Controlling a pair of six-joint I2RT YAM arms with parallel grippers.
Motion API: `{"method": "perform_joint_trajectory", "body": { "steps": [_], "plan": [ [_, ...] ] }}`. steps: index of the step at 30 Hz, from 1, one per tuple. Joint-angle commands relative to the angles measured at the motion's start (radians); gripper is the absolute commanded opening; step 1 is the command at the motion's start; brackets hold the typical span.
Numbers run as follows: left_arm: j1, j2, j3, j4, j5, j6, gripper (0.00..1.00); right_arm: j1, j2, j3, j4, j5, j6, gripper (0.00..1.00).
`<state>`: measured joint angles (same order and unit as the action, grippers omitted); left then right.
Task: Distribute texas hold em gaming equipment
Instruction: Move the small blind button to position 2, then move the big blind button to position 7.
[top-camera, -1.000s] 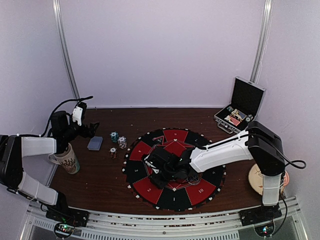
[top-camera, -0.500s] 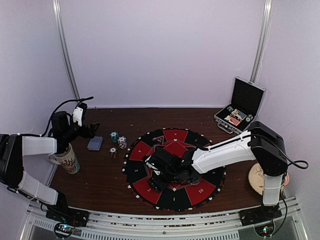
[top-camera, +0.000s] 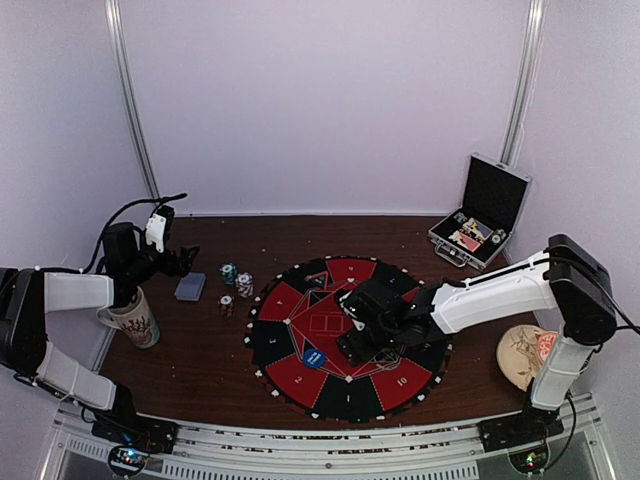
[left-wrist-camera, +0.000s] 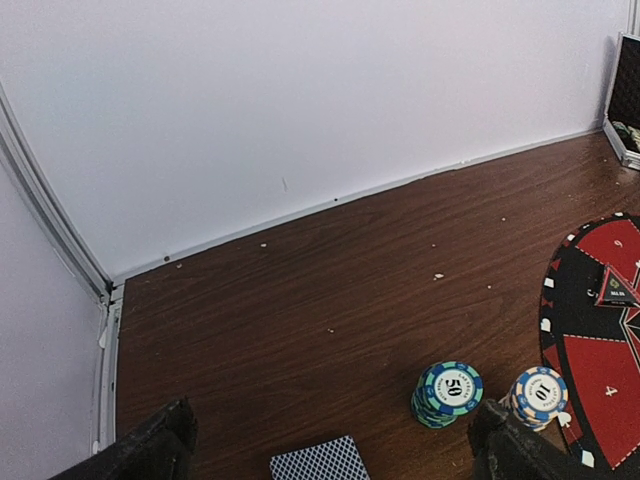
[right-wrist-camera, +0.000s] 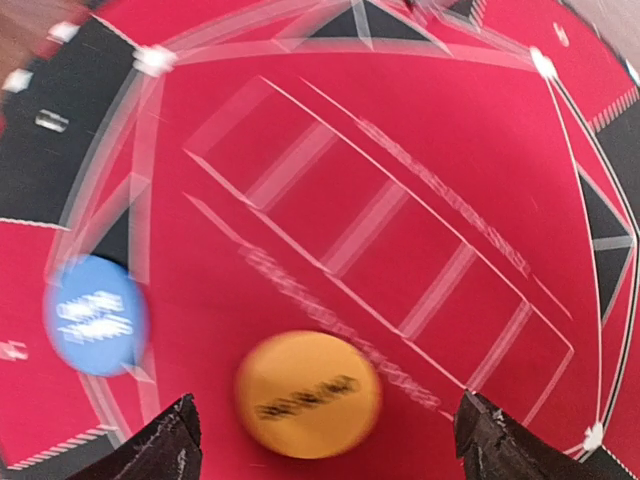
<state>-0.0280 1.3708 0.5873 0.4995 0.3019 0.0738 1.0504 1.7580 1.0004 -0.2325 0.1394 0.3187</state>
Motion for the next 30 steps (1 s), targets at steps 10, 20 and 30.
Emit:
{"method": "perform_joint_trajectory", "body": {
  "steps": [10,20,30],
  "plan": [
    [-0.005,0.010,0.032,0.029,-0.004,0.011,0.98,-0.020,0.096,-0.005,0.022,-0.032,0.009,0.84],
    [-0.005,0.011,0.032,0.028,-0.003,0.012,0.98,-0.024,0.094,-0.015,0.040,-0.086,0.020,0.73],
    [-0.005,0.017,0.034,0.029,-0.004,0.012,0.98,-0.027,0.080,-0.020,0.042,-0.082,0.025,0.54]
  ]
}}
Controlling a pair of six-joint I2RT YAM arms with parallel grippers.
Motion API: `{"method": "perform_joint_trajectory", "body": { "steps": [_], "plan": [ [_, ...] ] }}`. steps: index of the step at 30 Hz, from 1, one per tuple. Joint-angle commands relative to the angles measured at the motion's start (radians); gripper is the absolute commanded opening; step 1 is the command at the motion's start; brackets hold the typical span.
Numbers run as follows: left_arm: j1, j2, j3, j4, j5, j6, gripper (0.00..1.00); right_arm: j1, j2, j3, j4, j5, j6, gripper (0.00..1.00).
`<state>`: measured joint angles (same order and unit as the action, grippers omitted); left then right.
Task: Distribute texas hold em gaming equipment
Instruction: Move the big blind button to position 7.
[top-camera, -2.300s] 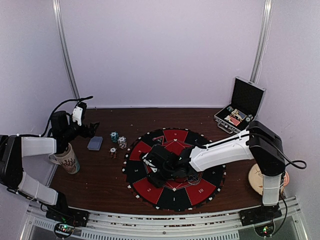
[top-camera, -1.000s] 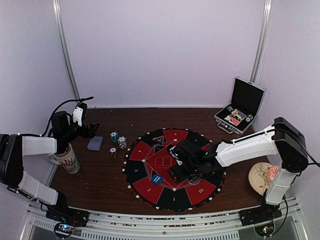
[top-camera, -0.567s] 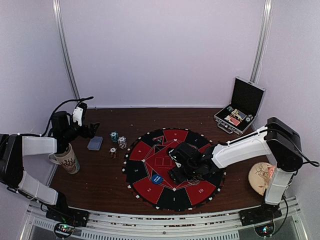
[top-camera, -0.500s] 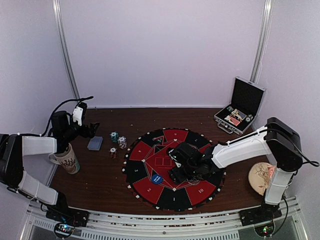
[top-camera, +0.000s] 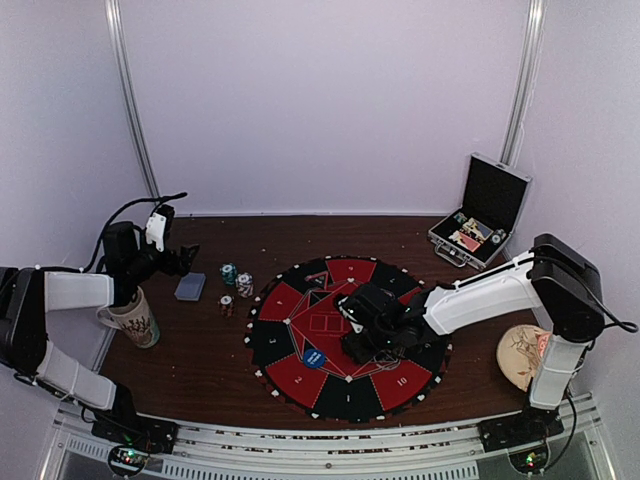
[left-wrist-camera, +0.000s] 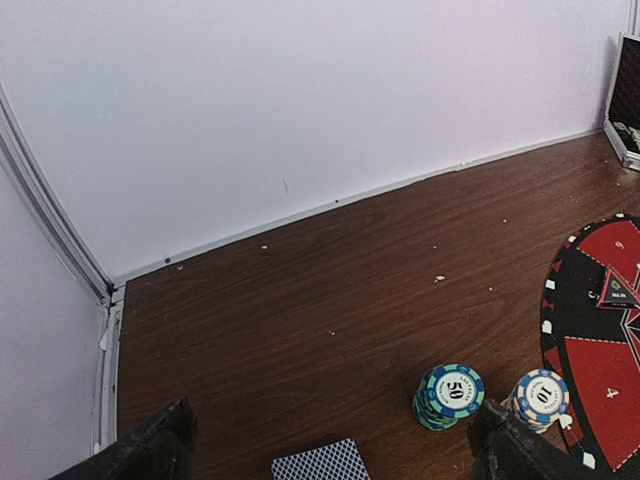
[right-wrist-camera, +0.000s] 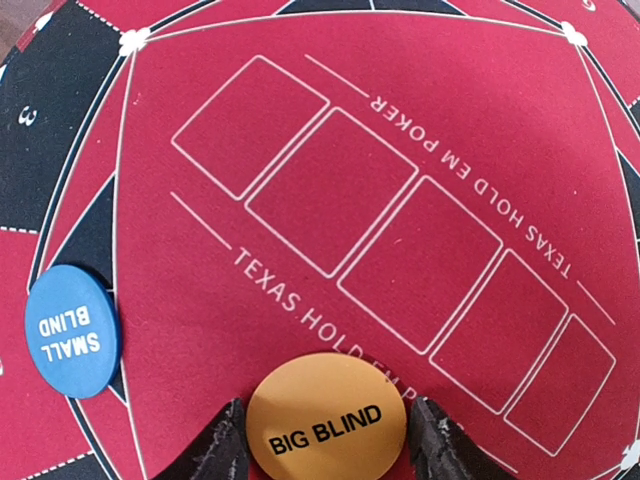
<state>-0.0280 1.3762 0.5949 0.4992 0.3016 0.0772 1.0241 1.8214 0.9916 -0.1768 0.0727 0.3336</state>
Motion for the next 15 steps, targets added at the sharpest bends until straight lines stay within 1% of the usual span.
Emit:
{"method": "perform_joint_trajectory", "body": {
  "steps": [1,7,15],
  "plan": [
    [-0.004,0.012,0.026,0.029,-0.005,0.009,0.98,-0.001,0.012,-0.013,-0.013,-0.008,0.010,0.54],
    [-0.005,0.002,0.025,0.025,-0.007,0.009,0.98,-0.008,-0.017,-0.013,-0.011,0.046,0.020,0.49],
    [-0.006,-0.006,0.023,0.025,-0.008,0.008,0.98,-0.038,-0.063,-0.008,-0.006,0.075,0.031,0.46]
  ]
}}
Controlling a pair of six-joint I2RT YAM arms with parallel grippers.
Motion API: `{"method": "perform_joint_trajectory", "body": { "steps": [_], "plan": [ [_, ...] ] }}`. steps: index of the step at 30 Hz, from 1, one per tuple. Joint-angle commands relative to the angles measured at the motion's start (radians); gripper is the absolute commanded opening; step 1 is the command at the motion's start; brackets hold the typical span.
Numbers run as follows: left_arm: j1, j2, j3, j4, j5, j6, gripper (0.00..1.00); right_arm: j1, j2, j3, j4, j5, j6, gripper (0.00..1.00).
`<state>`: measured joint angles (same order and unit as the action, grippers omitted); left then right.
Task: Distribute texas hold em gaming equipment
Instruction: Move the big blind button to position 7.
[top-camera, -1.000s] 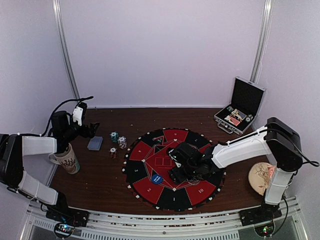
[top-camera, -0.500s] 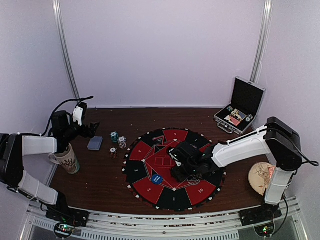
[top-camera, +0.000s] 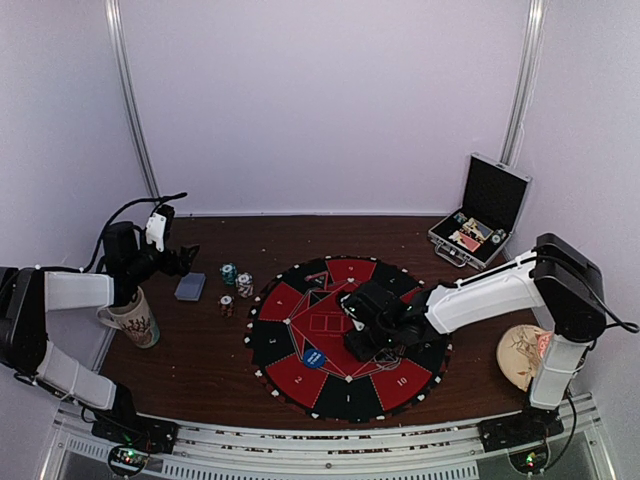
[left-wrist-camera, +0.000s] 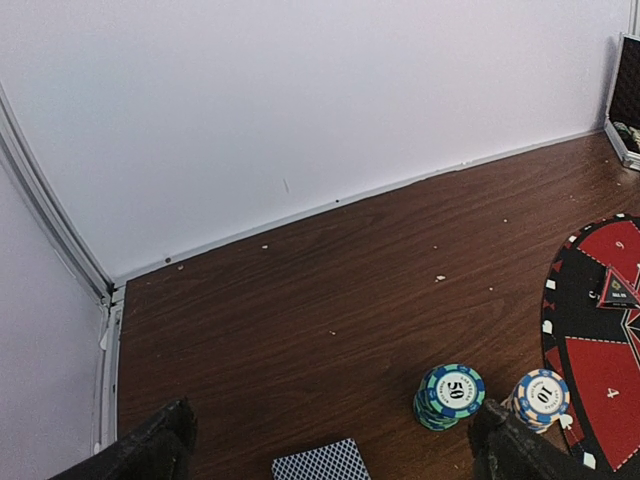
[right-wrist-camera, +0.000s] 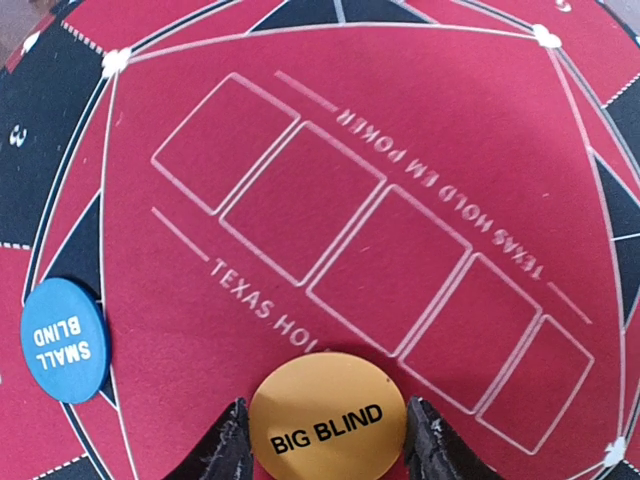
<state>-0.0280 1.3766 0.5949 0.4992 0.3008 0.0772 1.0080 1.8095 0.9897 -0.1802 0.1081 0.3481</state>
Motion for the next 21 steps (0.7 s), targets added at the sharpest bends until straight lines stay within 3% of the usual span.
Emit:
{"method": "perform_joint_trajectory", "body": {
  "steps": [1,12,21],
  "plan": [
    [-0.005,-0.007,0.023,0.025,-0.009,0.008,0.98,-0.028,-0.056,-0.003,-0.005,0.042,0.018,0.46],
    [-0.006,0.002,0.026,0.024,-0.008,0.007,0.98,-0.159,-0.046,0.120,-0.080,0.075,0.062,0.46],
    [-0.005,-0.004,0.025,0.023,-0.002,0.006,0.98,-0.272,0.093,0.278,-0.120,0.073,0.070,0.46]
  ]
}}
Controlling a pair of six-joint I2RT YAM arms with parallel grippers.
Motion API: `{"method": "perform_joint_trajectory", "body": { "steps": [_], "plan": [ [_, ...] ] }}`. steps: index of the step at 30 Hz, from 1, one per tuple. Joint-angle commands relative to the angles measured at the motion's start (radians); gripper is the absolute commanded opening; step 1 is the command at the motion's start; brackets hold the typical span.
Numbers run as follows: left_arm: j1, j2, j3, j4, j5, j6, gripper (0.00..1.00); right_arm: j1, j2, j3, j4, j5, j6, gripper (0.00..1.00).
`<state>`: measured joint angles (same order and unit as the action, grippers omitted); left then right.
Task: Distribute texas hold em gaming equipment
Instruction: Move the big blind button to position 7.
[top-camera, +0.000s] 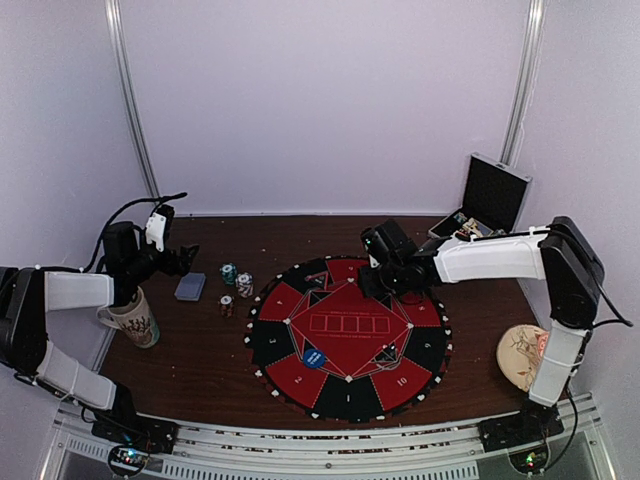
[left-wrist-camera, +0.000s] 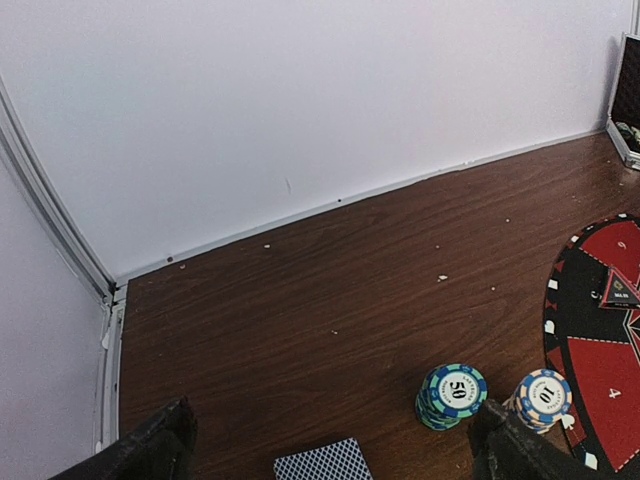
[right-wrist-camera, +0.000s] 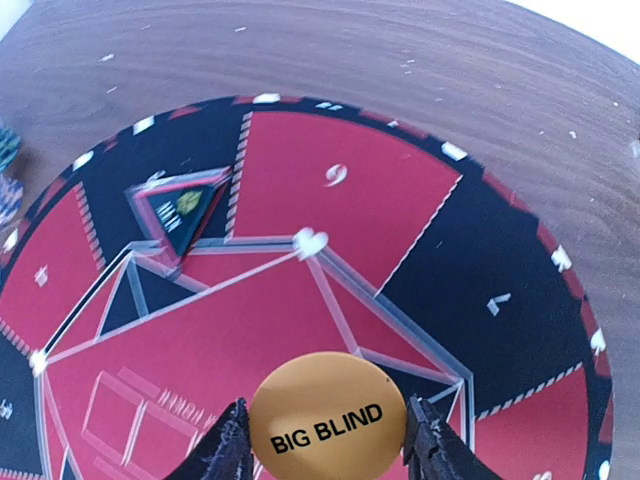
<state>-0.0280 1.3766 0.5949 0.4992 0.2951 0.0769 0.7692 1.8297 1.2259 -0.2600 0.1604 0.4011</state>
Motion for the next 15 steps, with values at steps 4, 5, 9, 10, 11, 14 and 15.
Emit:
{"method": "perform_joint_trajectory", "body": {
  "steps": [4,5,9,10,11,14,15],
  "plan": [
    [-0.005,-0.001,0.025,0.025,0.004,0.005,0.98,-0.061,0.119,0.052,-0.036,0.018,0.013,0.46],
    [-0.006,0.001,0.025,0.025,0.005,0.006,0.98,-0.064,0.126,0.050,-0.037,0.014,0.014,0.46],
    [-0.005,0.004,0.026,0.025,0.007,0.006,0.98,-0.069,0.118,0.012,-0.017,0.017,0.016,0.46],
    [-0.005,0.005,0.027,0.025,0.007,0.006,0.98,-0.070,0.112,0.001,-0.012,0.017,0.017,0.46],
    [-0.006,0.006,0.028,0.025,0.008,0.006,0.98,-0.070,0.107,-0.008,-0.007,0.017,0.019,0.46],
    [-0.004,0.006,0.028,0.023,0.007,0.006,0.98,-0.070,0.109,-0.020,-0.011,0.022,0.019,0.46],
    [-0.005,0.005,0.028,0.022,0.007,0.006,0.98,-0.071,0.112,-0.022,-0.014,0.024,0.020,0.46]
  ]
}}
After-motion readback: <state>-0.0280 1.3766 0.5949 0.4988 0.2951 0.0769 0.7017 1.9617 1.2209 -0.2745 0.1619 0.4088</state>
